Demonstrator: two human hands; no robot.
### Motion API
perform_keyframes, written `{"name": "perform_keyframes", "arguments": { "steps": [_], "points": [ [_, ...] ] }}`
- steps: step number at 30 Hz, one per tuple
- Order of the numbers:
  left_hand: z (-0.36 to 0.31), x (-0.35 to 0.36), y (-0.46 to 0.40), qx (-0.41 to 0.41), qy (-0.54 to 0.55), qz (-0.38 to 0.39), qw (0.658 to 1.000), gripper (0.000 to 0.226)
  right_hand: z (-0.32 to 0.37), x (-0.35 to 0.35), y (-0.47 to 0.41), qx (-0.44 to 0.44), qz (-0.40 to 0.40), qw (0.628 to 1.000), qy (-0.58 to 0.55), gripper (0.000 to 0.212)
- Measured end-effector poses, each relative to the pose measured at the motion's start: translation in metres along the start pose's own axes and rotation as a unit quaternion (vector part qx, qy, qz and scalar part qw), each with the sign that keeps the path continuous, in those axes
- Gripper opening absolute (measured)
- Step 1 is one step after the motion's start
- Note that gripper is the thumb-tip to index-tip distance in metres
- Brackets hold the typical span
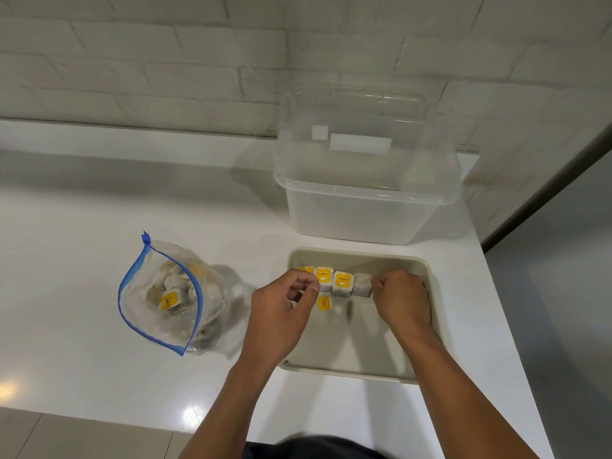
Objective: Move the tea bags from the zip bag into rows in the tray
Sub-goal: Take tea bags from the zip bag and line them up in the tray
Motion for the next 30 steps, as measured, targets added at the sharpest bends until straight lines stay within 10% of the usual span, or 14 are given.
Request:
{"name": "perform_keyframes", "arguments": {
  "steps": [30],
  "points": [
    [-0.003, 0.0, 0.001, 0.028, -0.015, -0.004, 0.999, 0.009, 0.002, 0.001, 0.023, -0.063, 0.111, 0.992, -0.021, 0.02]
  ]
}}
Point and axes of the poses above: each hand's wrist, its own y-axis away from the middle knuckle, its own x-axis out of the palm, z = x × y, the point moved 3 cm from there along -y, towards the middle knuckle, and after that the axes turned 14 degrees about x, right-handed, at the moved point
